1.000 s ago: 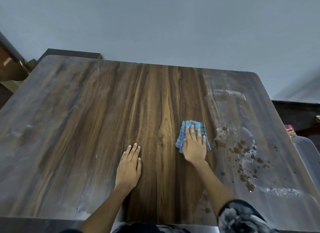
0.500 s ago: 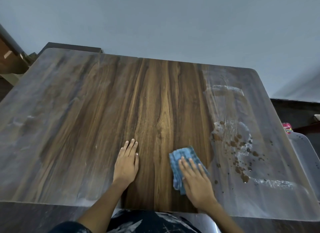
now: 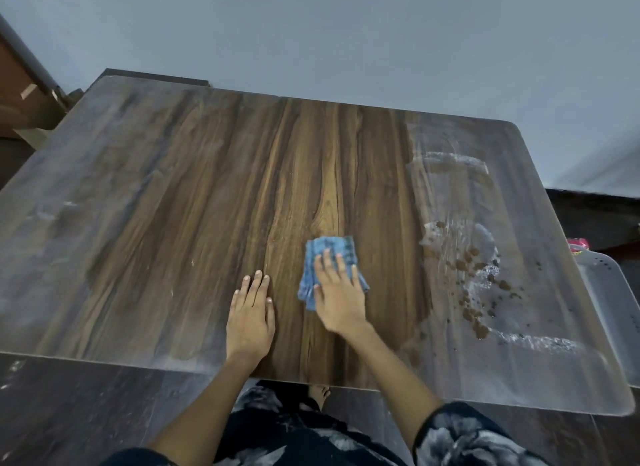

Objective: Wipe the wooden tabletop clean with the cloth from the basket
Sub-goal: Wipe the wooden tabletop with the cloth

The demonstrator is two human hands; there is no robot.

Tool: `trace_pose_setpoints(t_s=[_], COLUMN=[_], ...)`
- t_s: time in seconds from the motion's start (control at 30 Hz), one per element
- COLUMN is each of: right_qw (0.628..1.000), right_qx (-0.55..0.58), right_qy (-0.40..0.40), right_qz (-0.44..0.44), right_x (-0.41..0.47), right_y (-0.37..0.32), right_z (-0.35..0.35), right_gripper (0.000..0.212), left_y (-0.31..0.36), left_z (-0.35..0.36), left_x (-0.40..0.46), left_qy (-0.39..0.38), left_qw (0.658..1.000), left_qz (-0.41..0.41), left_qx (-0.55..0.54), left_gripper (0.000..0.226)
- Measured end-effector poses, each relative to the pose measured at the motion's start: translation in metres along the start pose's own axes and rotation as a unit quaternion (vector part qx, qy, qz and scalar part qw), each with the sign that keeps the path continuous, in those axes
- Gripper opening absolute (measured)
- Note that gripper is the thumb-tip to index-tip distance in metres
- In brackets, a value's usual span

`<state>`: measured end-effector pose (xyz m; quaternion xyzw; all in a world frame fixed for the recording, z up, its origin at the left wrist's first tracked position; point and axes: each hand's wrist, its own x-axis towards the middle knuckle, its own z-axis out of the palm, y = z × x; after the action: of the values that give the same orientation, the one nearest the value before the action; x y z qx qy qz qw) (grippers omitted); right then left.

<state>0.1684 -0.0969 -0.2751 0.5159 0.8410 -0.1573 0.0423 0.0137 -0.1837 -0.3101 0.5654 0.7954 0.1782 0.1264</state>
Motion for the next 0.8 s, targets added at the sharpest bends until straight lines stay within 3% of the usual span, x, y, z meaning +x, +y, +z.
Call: trace_pose_setpoints(t_s=[0.13,0.27,0.47,0.63,0.7,0.8], right_qw=[0.989,0.986,0.999,0.988,0.993,1.000], right_qx=[-0.050,-0.067,-0.019,0.016,0.014,-0.011], right_qy=[0.004,-0.001,0.029,0.039,0.027,-0.003], right_qz=[-0.136,-0.153,-0.003,0.151,0.113,-0.011], right_x=[-0.062,-0.115,-0.117,-0.064,-0.059,-0.080], right_y=[-0.008,0.029,0.085,0.022,-0.011,-0.041], right_z=[0.031,0.035,0.014,0.014,0.018,0.032], right_gripper=[0.055,0.057,0.056,0.054,0.055,0.056], left_y=[0.002,-0.001,-0.008,-0.017,-0.020,-0.021], left_z=[0.000,-0.001,-0.005,-0.011,-0.013,-0.014], left_x=[-0.007,-0.015,-0.033,-0.058,-0.065,-0.071], left_qy=[0.003,-0.005,-0.023,-0.049,-0.054,-0.059], left_qw=[1.000,1.000,1.000,0.998,0.997,0.996], left_qz=[-0.012,-0.007,0.017,0.041,0.051,0.062], left_qx=[-0.009,-0.011,-0.001,0.012,0.022,0.023], left_gripper=[0.053,0.054,0.064,0.067,0.066,0.064])
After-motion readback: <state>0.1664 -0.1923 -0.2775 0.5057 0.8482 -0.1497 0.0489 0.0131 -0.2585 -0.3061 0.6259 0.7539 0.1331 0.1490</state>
